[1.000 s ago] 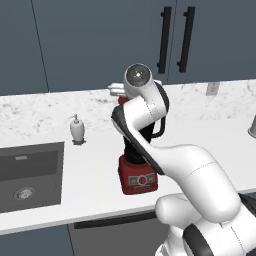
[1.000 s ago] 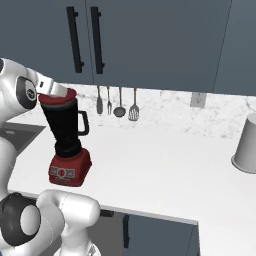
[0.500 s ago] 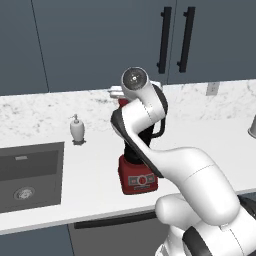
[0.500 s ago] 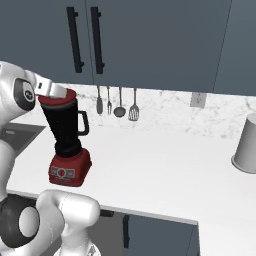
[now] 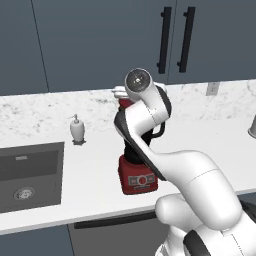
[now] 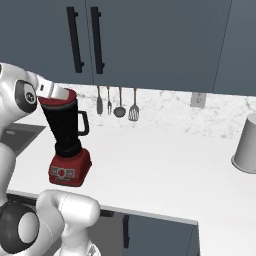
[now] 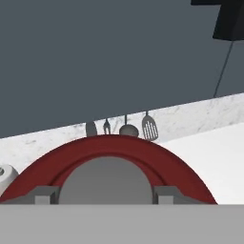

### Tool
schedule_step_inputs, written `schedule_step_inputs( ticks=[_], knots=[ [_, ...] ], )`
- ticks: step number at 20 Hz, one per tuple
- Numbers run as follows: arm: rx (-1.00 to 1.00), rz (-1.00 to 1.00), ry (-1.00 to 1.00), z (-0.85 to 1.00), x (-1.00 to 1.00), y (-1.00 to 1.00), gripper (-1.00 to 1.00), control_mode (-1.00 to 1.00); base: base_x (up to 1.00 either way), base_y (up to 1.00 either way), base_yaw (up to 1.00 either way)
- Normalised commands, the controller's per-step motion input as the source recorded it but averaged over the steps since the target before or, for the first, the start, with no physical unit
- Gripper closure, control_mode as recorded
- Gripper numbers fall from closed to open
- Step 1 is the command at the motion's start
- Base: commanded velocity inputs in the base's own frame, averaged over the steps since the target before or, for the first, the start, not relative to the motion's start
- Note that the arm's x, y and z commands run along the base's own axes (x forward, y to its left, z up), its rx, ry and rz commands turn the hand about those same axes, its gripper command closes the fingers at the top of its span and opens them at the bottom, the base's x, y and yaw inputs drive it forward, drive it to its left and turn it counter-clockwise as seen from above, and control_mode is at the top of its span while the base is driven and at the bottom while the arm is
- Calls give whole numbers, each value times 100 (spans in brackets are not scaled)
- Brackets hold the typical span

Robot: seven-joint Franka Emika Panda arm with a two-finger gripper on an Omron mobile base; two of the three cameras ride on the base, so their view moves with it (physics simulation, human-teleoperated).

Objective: Close the lid blender by securely placing the lid on top.

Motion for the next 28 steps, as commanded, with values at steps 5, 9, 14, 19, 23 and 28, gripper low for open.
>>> schedule_step_inputs(
  ticks=[5, 9, 14, 19, 23, 28],
  knots=[
    [0, -7, 3, -39, -5, -33, 100, -100, 0, 0, 0],
    [0, -9, 12, -21, -19, -30, 100, -100, 0, 0, 0],
    [0, -10, 20, -12, -20, -22, 100, -100, 0, 0, 0],
    [-6, -7, 29, -46, -4, -9, 100, -100, 0, 0, 0],
    [-10, -5, 23, -79, -1, -7, 100, -100, 0, 0, 0],
    [-3, -5, 3, -39, -21, -10, -100, -100, 0, 0, 0]
  ],
)
